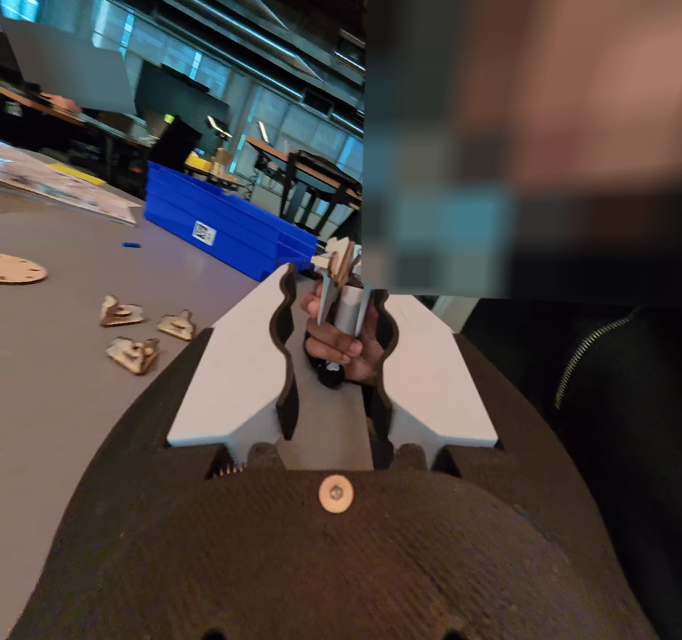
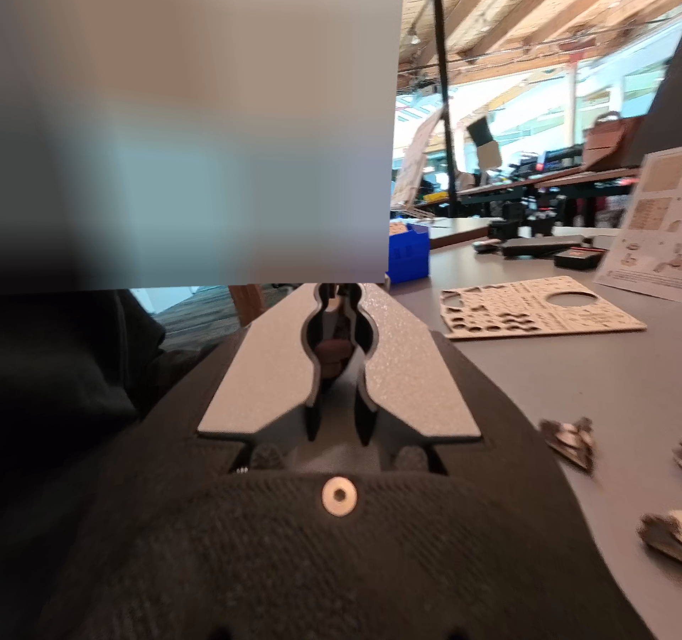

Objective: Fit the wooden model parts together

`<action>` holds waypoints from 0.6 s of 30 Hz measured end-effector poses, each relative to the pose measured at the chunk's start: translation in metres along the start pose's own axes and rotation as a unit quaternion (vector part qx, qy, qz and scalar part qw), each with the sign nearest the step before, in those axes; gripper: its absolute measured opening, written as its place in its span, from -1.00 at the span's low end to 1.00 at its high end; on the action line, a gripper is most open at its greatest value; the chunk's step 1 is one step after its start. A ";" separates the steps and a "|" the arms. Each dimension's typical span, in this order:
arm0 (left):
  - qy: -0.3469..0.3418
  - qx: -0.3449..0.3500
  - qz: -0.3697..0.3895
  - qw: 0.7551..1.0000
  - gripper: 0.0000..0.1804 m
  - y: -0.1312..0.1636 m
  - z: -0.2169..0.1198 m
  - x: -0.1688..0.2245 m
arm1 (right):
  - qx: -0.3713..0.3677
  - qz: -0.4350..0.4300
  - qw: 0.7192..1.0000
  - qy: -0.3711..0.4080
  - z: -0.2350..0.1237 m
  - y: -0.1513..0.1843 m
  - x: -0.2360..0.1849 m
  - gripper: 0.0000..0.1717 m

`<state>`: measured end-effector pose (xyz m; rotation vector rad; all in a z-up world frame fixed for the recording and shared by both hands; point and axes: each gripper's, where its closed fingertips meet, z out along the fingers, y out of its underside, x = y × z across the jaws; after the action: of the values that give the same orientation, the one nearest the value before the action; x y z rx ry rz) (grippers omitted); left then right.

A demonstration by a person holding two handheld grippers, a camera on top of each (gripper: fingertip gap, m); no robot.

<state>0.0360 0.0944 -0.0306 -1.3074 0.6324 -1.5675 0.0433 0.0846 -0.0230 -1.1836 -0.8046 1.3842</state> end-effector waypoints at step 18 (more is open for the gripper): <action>-0.017 -0.002 -0.025 1.000 -0.53 0.002 0.000 -0.011 | -0.431 -0.391 0.786 0.207 -0.060 0.100 0.078 -0.89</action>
<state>0.0360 0.1034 -0.0376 -1.3592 0.5858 -1.5811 0.0782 0.1336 -0.1495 -1.4806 -1.4446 -0.0089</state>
